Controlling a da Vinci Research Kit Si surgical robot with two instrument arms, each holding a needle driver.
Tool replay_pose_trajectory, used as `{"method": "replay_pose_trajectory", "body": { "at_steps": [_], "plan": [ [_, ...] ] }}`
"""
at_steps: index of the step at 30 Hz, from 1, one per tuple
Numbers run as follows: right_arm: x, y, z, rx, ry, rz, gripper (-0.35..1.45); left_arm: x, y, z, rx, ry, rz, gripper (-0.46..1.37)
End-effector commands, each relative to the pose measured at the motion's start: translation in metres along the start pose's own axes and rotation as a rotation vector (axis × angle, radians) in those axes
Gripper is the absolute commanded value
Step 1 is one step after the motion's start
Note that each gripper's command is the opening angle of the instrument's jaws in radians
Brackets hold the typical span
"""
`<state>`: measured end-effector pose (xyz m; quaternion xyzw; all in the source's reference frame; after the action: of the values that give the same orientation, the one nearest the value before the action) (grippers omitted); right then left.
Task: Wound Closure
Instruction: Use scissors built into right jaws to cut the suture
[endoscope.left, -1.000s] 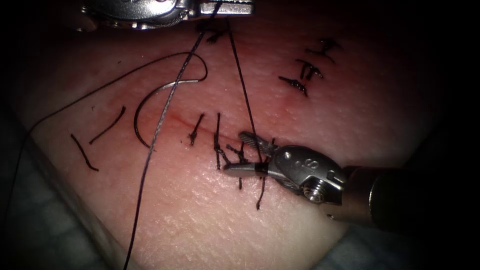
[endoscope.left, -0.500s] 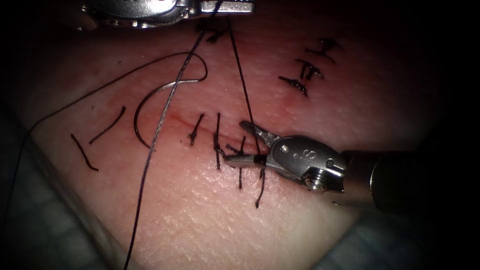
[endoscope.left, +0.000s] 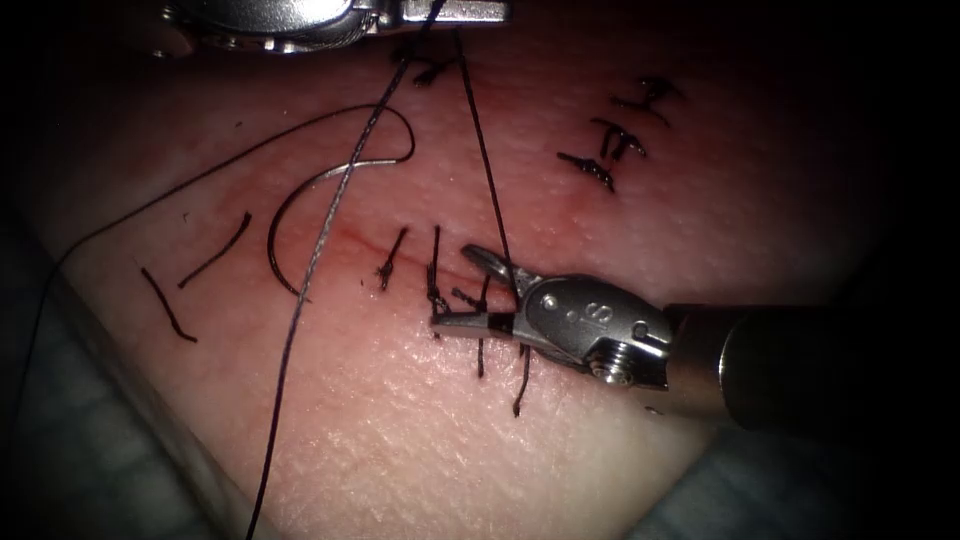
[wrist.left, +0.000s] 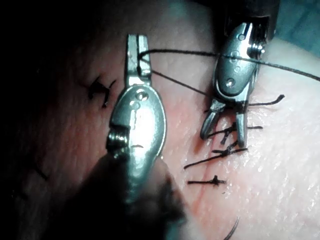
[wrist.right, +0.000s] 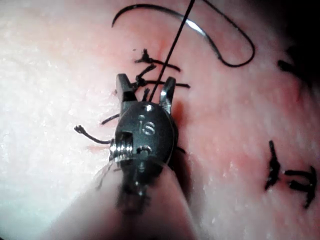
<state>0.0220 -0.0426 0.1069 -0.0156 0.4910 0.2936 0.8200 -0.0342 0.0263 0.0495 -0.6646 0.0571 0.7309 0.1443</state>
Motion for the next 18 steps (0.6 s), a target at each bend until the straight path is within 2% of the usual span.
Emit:
{"method": "replay_pose_trajectory", "body": {
  "at_steps": [1, 7, 18],
  "plan": [
    [0.0000, 0.0001, 0.0001, 0.004, -0.001, 0.000, 1.35, 0.0001, 0.0001, 0.0000, 0.000, -0.001, -0.001, -0.35],
    [-0.0002, 0.0000, 0.0004, 0.001, 0.000, -0.001, 1.27, 0.0008, 0.0002, 0.0000, 0.003, -0.005, 0.000, -0.35],
    [0.0004, 0.0001, 0.0010, -0.002, 0.011, 0.005, 0.94, 0.0011, 0.0003, 0.0001, 0.003, 0.000, -0.002, -0.35]
  ]
}}
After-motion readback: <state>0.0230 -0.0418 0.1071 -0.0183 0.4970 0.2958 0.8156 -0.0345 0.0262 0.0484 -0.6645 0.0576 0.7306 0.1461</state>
